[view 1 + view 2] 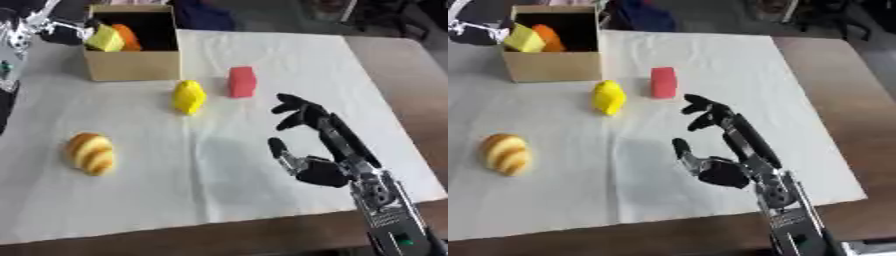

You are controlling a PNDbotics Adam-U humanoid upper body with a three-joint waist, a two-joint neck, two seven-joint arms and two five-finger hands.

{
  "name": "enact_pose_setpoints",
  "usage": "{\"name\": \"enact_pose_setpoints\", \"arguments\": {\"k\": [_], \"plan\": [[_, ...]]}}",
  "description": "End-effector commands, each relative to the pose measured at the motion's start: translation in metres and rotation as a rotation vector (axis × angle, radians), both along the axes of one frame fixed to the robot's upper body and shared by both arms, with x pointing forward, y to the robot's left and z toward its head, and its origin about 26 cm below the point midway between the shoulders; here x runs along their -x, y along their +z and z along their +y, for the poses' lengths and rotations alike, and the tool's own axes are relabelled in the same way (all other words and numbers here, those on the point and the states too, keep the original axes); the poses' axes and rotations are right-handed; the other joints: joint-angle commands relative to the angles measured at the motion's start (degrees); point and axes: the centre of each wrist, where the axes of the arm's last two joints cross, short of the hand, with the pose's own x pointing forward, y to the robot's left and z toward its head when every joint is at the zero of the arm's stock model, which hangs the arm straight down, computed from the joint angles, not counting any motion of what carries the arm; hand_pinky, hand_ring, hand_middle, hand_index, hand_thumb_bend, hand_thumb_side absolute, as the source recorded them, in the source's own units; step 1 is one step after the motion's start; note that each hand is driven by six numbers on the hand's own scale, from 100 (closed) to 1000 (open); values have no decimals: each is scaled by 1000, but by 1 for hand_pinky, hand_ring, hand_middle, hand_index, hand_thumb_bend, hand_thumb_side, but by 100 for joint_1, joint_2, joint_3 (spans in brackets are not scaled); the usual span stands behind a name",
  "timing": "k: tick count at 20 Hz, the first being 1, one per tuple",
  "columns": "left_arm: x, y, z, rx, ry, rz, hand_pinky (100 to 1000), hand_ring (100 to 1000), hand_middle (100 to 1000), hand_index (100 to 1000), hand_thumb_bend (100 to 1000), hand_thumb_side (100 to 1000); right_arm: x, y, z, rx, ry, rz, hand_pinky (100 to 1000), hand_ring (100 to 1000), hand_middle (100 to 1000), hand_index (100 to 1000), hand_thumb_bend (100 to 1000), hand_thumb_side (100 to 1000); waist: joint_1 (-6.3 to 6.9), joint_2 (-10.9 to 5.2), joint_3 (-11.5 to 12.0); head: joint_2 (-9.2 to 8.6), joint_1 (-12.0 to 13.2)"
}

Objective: Pick up objects on the table and place them in the box.

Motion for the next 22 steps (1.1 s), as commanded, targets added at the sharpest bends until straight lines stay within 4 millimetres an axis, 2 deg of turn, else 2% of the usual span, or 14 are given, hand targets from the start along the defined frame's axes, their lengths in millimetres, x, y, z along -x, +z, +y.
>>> {"name": "enact_pose_setpoints", "arguments": {"k": [1, 4, 6, 9, 13, 16, 22], "plan": [[18, 35, 8, -71, -93, 10, 786, 676, 718, 849, 365, 120, -1, 6, -4, -1, -14, -23, 710, 652, 759, 945, 214, 469, 47, -145, 20, -54, -88], [40, 44, 9, -195, -184, 76, 786, 682, 712, 840, 409, 167, -2, 6, -6, 1, -23, -23, 710, 652, 759, 945, 211, 468, 68, -149, 50, -62, -159], [56, 45, 9, -263, -242, 123, 782, 671, 702, 834, 402, 189, -2, 7, -6, 2, -25, -26, 710, 651, 759, 945, 209, 467, 85, -148, 69, -73, -178], [80, 41, 6, -349, -311, 220, 778, 661, 699, 828, 392, 218, -2, 7, -6, 5, -25, -28, 710, 651, 759, 945, 208, 468, 107, -150, 96, -78, -197], [100, 28, 1, -415, -362, 363, 778, 669, 702, 828, 380, 238, -2, 7, -7, 9, -24, -28, 710, 652, 759, 946, 207, 468, 126, -171, 119, -86, -192], [107, 17, -4, -487, -377, 466, 779, 683, 709, 832, 423, 265, -2, 7, -7, 12, -23, -28, 711, 652, 759, 946, 206, 469, 130, -185, 123, -92, -181], [97, -16, -13, -652, -377, 635, 785, 707, 731, 848, 500, 294, -2, 7, -6, 12, -17, -26, 711, 652, 759, 946, 200, 472, 125, -193, 105, -68, -158]]}}
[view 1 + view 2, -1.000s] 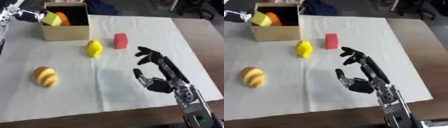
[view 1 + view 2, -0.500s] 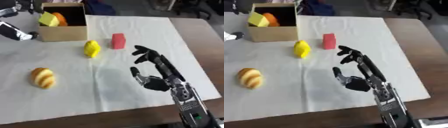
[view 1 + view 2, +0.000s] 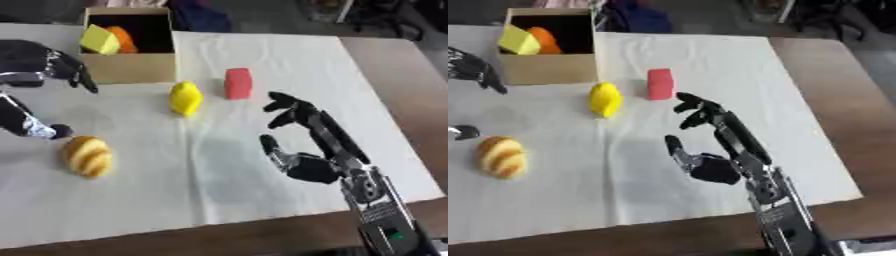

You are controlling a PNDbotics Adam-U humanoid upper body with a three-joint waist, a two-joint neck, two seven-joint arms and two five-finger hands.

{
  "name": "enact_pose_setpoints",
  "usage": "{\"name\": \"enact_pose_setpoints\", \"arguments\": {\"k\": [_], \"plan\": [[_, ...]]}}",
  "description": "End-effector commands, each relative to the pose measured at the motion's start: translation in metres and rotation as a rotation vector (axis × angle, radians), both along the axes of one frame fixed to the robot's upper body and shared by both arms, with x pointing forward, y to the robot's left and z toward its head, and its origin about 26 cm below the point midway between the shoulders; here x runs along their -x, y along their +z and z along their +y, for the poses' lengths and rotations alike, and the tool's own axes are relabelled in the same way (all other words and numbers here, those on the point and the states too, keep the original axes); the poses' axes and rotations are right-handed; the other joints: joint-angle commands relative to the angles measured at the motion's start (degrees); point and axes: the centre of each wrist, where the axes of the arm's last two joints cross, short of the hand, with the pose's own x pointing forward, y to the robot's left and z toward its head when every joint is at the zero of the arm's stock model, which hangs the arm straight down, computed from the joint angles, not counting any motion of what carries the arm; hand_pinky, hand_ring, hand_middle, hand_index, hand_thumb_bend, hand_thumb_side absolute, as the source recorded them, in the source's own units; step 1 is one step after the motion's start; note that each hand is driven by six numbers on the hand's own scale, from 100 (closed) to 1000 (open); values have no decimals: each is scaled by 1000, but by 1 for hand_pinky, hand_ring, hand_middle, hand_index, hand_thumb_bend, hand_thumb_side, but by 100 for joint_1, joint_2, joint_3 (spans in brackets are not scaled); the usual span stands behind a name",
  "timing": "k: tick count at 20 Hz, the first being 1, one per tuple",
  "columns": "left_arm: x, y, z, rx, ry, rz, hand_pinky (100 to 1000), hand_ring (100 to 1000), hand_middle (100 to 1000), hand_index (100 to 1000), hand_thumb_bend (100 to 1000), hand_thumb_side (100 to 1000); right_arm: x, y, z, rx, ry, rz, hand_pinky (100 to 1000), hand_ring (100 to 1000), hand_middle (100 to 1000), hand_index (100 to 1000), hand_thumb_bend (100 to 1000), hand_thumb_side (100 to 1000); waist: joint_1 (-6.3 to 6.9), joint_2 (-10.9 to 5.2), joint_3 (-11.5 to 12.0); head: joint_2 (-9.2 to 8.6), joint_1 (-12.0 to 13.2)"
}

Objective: Pick up objects on the table and place them in the box.

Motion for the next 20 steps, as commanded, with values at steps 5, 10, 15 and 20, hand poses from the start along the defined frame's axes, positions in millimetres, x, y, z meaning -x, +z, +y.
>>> {"name": "enact_pose_setpoints", "arguments": {"k": [5, 10, 15, 20], "plan": [[-10, -11, 0, -261, -60, 90, 796, 729, 748, 861, 546, 326, -1, 6, -4, 13, -5, -23, 710, 651, 759, 946, 199, 473, 109, -185, -26, -18, 15], [-13, -20, 3, -337, -63, 131, 801, 738, 756, 864, 572, 344, -1, 6, -3, 12, -2, -23, 711, 651, 759, 946, 197, 474, 117, -177, -33, -14, 5], [-15, -25, 4, -369, -76, 150, 773, 651, 646, 772, 506, 318, -1, 6, -4, 12, -2, -23, 711, 651, 759, 946, 196, 474, 114, -178, -32, -13, -5], [-15, -24, 6, -344, -75, 155, 718, 527, 493, 626, 411, 302, -1, 6, -4, 12, -2, -23, 711, 651, 759, 946, 193, 476, 112, -177, -27, -11, -14]]}}
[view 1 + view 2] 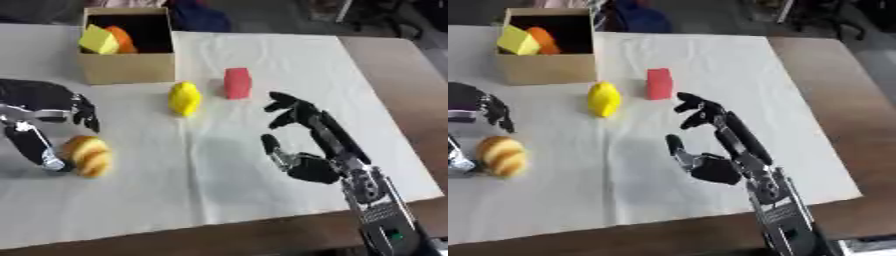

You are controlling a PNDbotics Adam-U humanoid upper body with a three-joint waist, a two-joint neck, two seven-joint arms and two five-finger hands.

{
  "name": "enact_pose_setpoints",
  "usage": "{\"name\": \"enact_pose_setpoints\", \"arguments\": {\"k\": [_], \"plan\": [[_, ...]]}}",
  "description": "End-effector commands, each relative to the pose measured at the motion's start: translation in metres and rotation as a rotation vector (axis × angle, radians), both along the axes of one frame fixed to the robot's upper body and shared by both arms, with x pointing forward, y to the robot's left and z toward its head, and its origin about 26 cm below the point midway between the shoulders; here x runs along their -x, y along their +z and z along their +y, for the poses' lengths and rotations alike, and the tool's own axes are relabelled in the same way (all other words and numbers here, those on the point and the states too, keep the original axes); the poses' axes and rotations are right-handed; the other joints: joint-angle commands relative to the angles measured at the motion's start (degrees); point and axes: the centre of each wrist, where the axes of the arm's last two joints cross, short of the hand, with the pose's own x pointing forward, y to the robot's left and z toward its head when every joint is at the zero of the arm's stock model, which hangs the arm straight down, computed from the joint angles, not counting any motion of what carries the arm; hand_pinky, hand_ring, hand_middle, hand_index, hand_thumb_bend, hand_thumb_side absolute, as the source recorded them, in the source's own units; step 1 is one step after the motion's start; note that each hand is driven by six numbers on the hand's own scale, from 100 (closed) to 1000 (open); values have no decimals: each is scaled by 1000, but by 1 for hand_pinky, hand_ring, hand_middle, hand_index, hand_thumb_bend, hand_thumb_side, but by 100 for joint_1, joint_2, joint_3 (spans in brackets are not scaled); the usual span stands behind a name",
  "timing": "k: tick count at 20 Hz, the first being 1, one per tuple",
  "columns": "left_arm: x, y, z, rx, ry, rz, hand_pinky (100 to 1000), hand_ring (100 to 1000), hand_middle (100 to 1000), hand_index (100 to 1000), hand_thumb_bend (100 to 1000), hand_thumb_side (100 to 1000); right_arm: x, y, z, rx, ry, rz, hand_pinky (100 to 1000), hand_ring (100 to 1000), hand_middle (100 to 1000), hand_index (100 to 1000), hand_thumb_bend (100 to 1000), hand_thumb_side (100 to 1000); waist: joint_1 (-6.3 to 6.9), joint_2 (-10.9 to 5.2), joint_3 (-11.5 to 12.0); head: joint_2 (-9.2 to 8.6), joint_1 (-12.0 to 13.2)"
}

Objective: Pick up objects on the table and place them in the box.

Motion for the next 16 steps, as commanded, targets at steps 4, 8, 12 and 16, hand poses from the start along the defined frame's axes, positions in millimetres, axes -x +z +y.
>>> {"name": "enact_pose_setpoints", "arguments": {"k": [4, 8, 12, 16], "plan": [[2, 20, 3, -158, -165, 102, 692, 466, 413, 540, 343, 289, -1, 6, -4, 12, -3, -23, 711, 651, 759, 946, 192, 475, 114, -182, -3, -18, -38], [4, 53, -3, -84, -159, 19, 691, 464, 412, 540, 326, 287, -1, 6, -4, 12, -3, -22, 711, 651, 759, 946, 189, 476, 114, -196, 11, -9, -44], [-3, 90, -7, 22, -111, -96, 694, 473, 424, 556, 327, 282, -1, 5, -4, 10, -3, -18, 711, 650, 759, 946, 183, 481, 106, -215, 21, -4, -54], [-27, 107, -8, 98, -29, -211, 696, 495, 443, 578, 340, 275, 0, 4, -3, 6, 1, -14, 711, 650, 759, 947, 179, 483, 90, -229, 2, -2, -36]]}}
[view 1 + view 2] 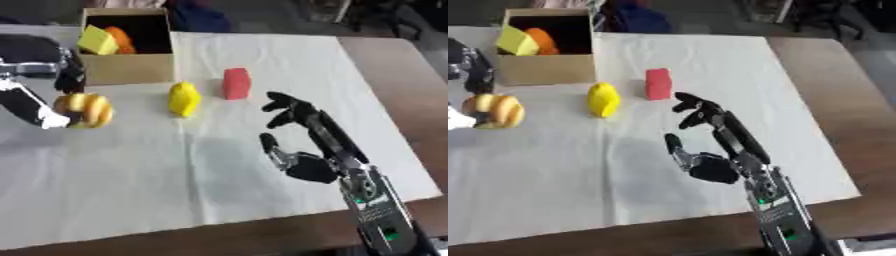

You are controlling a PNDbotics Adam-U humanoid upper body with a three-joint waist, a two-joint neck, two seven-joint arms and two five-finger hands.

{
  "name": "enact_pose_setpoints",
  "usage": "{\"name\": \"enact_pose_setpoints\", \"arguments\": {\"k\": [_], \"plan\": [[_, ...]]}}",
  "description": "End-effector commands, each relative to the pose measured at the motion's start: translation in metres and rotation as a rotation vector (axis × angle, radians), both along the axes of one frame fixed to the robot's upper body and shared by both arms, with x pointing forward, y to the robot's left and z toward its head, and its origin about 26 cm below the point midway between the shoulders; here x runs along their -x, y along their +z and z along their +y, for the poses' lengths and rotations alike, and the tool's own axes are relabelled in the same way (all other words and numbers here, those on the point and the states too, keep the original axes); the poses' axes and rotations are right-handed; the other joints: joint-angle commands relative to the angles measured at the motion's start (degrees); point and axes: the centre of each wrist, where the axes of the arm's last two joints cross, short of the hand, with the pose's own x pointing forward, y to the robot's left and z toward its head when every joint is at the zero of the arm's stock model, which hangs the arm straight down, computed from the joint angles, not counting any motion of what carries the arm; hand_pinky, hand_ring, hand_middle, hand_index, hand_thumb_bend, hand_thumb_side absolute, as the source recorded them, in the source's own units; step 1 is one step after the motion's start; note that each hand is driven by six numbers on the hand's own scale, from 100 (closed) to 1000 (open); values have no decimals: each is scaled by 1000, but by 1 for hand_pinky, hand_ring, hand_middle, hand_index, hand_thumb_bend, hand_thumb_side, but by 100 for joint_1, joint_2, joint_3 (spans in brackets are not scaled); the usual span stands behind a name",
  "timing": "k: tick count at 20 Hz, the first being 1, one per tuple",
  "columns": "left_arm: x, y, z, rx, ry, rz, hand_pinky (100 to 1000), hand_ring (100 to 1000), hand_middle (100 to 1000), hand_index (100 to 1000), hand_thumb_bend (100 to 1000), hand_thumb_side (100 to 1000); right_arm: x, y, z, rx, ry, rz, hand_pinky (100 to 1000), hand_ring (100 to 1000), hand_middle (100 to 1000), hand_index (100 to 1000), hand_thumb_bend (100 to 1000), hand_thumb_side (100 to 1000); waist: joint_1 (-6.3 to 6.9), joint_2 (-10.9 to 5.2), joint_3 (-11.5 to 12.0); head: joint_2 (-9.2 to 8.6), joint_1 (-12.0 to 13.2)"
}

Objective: Pick up objects on the table and place them in the box.

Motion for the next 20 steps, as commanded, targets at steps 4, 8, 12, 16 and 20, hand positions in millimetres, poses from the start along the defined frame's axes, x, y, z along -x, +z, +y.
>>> {"name": "enact_pose_setpoints", "arguments": {"k": [4, 8, 12, 16, 20], "plan": [[-34, 12, 6, -10, 79, -144, 700, 514, 471, 610, 379, 257, 0, 4, -1, 1, 6, -12, 710, 648, 758, 946, 174, 487, 70, -184, -71, -13, 36], [-55, -1, 5, 85, 181, -291, 709, 528, 493, 638, 334, 212, 0, 4, 2, -4, 19, -10, 710, 648, 758, 947, 168, 494, 44, -171, -140, -11, 107], [-69, -16, 5, 199, 266, -433, 717, 532, 503, 656, 303, 163, 0, 3, 4, -8, 31, -6, 710, 647, 758, 947, 161, 500, 18, -150, -209, -22, 165], [-76, -29, 5, 292, 318, -538, 741, 607, 618, 768, 324, 136, 1, 4, 6, -12, 40, -6, 710, 647, 757, 946, 155, 504, 4, -124, -258, -41, 194], [-80, -39, 5, 307, 348, -550, 764, 667, 745, 889, 349, 136, 1, 4, 7, -15, 46, -4, 710, 647, 757, 946, 147, 511, -4, -109, -297, -55, 209]]}}
